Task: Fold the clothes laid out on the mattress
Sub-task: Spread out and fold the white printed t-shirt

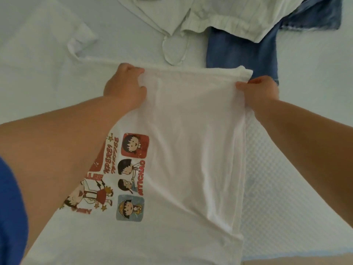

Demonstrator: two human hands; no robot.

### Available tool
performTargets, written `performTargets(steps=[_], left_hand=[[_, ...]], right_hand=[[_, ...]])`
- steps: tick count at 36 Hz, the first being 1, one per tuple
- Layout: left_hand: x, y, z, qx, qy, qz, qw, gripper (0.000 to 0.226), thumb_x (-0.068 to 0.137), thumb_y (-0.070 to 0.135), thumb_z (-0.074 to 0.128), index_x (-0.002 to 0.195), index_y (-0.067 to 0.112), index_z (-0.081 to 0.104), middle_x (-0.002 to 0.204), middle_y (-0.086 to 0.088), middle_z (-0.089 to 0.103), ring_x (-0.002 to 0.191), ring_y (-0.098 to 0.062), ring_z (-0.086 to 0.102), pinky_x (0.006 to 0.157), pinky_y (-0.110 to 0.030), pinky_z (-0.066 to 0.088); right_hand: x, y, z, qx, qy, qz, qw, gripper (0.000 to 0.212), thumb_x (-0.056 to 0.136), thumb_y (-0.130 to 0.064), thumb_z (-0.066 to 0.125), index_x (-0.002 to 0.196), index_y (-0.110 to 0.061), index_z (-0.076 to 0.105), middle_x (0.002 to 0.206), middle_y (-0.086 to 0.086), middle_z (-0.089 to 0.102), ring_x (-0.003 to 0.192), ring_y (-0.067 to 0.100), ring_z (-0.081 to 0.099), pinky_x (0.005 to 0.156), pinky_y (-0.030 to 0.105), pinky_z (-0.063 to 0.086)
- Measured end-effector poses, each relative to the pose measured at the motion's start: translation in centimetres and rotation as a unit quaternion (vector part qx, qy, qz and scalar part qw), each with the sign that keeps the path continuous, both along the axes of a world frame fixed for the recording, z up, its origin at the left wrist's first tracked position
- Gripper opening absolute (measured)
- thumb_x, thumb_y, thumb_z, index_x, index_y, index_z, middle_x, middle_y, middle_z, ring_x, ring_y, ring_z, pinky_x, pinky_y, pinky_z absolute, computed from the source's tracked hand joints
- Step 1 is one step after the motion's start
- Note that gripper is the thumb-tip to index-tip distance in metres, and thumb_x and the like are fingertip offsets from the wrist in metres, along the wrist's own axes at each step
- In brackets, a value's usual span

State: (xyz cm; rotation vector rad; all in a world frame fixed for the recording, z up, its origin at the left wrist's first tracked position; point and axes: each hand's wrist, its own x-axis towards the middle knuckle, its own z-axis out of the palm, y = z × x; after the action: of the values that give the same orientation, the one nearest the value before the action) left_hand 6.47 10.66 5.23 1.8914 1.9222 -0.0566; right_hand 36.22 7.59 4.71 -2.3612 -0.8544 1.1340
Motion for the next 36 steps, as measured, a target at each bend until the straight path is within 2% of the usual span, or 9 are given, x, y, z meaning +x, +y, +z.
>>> performTargets(steps=[5,10,13,16,22,24,28,32,36], left_hand=[[-2.0,2.3,-0.4,-0.007,0.023,0.009,1.0,0.053,0.089,0.027,0.055,0.139,0.025,0.041,0.143,-0.005,0.034,0.123,-0.03,0.045,0.1,-0.036,0.035],[-4.7,4.2,-0.5,0.002,0.049,0.013,0.999,0.047,0.089,0.028,0.055,0.135,0.025,0.047,0.141,-0.007,0.037,0.121,-0.031,0.047,0.099,-0.038,0.037],[-6.2,5.1,-0.3,-0.001,0.067,0.015,0.998,0.048,0.089,0.032,0.055,0.135,0.024,0.046,0.141,-0.01,0.037,0.121,-0.033,0.046,0.097,-0.042,0.038],[-8.0,6.2,-0.1,-0.02,0.085,0.021,0.996,0.045,0.089,0.035,0.055,0.132,0.023,0.049,0.14,-0.012,0.037,0.12,-0.036,0.047,0.097,-0.043,0.038],[-11.7,7.7,1.3,-0.026,0.108,-0.009,0.994,0.039,0.084,0.04,0.063,0.117,0.018,0.063,0.128,-0.013,0.053,0.114,-0.034,0.051,0.09,-0.04,0.042],[-12.7,7.9,1.8,-0.023,0.114,-0.015,0.993,0.037,0.084,0.04,0.064,0.112,0.015,0.066,0.121,-0.015,0.059,0.109,-0.036,0.053,0.087,-0.04,0.042],[-13.6,8.1,2.5,0.021,0.11,0.007,0.994,0.036,0.086,0.04,0.062,0.108,0.013,0.069,0.114,-0.018,0.063,0.104,-0.039,0.055,0.085,-0.04,0.044],[-13.4,8.4,2.8,0.087,0.067,0.036,0.993,0.034,0.086,0.035,0.065,0.11,0.011,0.069,0.118,-0.018,0.062,0.103,-0.039,0.057,0.085,-0.04,0.045],[-12.9,8.7,1.7,0.106,0.059,0.075,0.99,0.029,0.085,0.028,0.064,0.105,0.007,0.069,0.117,-0.019,0.06,0.102,-0.04,0.057,0.087,-0.043,0.047]], right_hand=[[-0.3,0.4,0.0,0.006,0.016,-0.047,0.999,0.019,0.085,-0.027,0.062,0.068,-0.028,0.054,0.071,-0.009,0.052,0.065,0.009,0.05,0.052,0.021,0.037],[-0.4,0.5,0.6,0.033,0.004,-0.049,0.998,0.019,0.086,-0.028,0.061,0.068,-0.028,0.054,0.072,-0.01,0.053,0.066,0.008,0.05,0.055,0.021,0.039],[0.1,0.7,1.2,0.049,-0.016,-0.043,0.998,0.007,0.085,-0.03,0.058,0.084,-0.023,0.056,0.076,-0.009,0.053,0.069,0.01,0.049,0.057,0.022,0.04],[0.5,1.8,2.1,0.066,-0.024,-0.039,0.997,0.015,0.082,-0.029,0.06,0.095,-0.026,0.054,0.092,-0.004,0.058,0.074,0.014,0.055,0.06,0.026,0.044],[1.3,4.1,3.8,0.092,0.005,-0.032,0.995,0.019,0.086,-0.022,0.063,0.074,-0.036,0.059,0.08,-0.003,0.059,0.049,0.007,0.058,0.043,0.023,0.049],[1.4,4.4,3.8,0.07,0.013,-0.027,0.997,0.017,0.086,-0.022,0.064,0.073,-0.033,0.064,0.081,-0.003,0.061,0.054,0.006,0.061,0.05,0.025,0.053],[1.6,4.7,3.7,0.044,0.008,-0.033,0.998,0.004,0.085,-0.025,0.067,0.081,-0.026,0.067,0.099,0.003,0.065,0.093,0.025,0.063,0.085,0.039,0.053],[1.2,5.9,3.6,0.048,-0.044,-0.022,0.998,0.015,0.087,-0.029,0.064,0.1,-0.022,0.07,0.076,-0.004,0.058,0.067,0.013,0.053,0.076,0.029,0.051],[0.1,7.3,2.6,0.056,-0.134,0.047,0.988,0.011,0.09,-0.028,0.052,0.089,-0.027,0.064,0.088,0.0,0.058,0.079,0.018,0.052,0.069,0.022,0.039]])
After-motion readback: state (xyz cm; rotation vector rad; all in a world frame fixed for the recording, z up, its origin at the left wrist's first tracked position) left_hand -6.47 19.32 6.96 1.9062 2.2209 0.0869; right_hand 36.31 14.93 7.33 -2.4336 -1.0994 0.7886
